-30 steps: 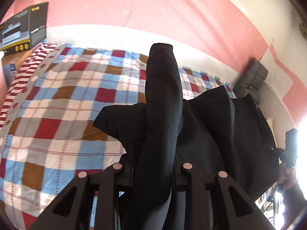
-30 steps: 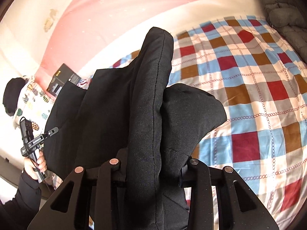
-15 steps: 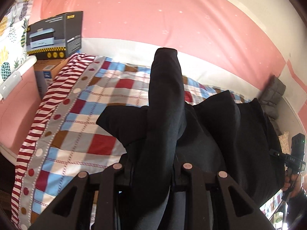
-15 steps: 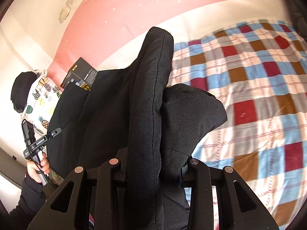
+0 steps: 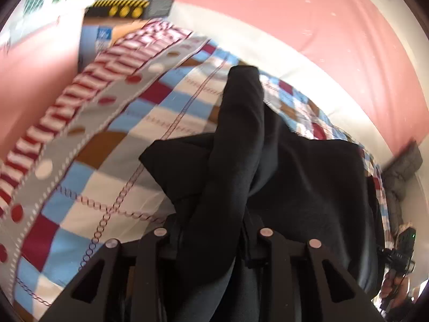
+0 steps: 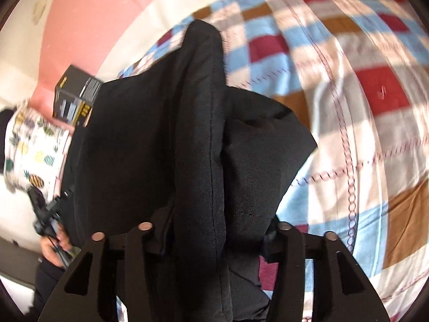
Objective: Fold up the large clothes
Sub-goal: 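Fold the lifted jacket edge over the bundle with both tools, then release the jacket with both tools and pull them back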
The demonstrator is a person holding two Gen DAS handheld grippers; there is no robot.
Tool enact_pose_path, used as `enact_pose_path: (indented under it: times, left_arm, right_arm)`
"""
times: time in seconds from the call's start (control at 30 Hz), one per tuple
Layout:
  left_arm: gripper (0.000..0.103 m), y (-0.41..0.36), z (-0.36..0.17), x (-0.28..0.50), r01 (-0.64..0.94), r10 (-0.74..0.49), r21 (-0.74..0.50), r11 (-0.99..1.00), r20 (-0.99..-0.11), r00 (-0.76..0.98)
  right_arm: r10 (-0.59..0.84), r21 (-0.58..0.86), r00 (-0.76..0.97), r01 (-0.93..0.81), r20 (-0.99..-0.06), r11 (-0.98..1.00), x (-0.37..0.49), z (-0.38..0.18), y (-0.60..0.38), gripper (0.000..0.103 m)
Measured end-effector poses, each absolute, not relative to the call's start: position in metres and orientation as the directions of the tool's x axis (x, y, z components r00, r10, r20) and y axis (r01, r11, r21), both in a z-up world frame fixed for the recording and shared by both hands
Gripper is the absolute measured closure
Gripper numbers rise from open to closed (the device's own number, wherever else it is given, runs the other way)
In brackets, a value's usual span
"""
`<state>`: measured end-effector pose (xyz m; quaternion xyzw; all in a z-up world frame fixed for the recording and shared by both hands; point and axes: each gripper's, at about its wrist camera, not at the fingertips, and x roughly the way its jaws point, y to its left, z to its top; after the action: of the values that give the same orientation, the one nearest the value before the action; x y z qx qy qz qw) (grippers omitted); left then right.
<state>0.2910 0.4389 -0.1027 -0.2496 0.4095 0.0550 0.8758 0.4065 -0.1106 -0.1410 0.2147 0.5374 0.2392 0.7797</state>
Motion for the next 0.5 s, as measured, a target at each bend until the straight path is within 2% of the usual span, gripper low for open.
enact_pose_path:
  times: [0.03, 0.1, 0.13, 0.3, 0.5]
  left_arm:
    - [0.065, 0.443, -0.112, 0.290, -0.306, -0.115, -0.400, 0.864, -0.748, 0.654]
    - [0.056, 0.444, -0.117, 0.288, -0.305, -0.109, -0.394, 0.867, -0.747, 0.656]
    - [0.055, 0.445, -0.117, 0.287, -0.307, -0.109, -0.399, 0.864, -0.745, 0.659]
    - [0.053, 0.454, -0.103, 0.270, -0.315, -0.125, -0.443, 0.840, -0.722, 0.681]
    - [0.055, 0.462, -0.063, 0.238, -0.341, -0.020, -0.421, 0.841, -0.654, 0.756]
  right_arm:
    - [0.619, 0.615, 0.304, -0.123, -0.724, 0.779, 0.405, -0.148, -0.118, 0.042]
    - [0.628, 0.624, 0.303, -0.123, -0.717, 0.772, 0.403, -0.149, -0.123, 0.038]
    - [0.622, 0.618, 0.304, -0.120, -0.722, 0.777, 0.402, -0.148, -0.123, 0.037]
    - [0.543, 0.531, 0.336, -0.135, -0.769, 0.836, 0.386, -0.121, -0.125, 0.036]
    - [0.347, 0.321, 0.543, -0.145, -0.765, 0.936, 0.365, -0.066, -0.133, 0.036]
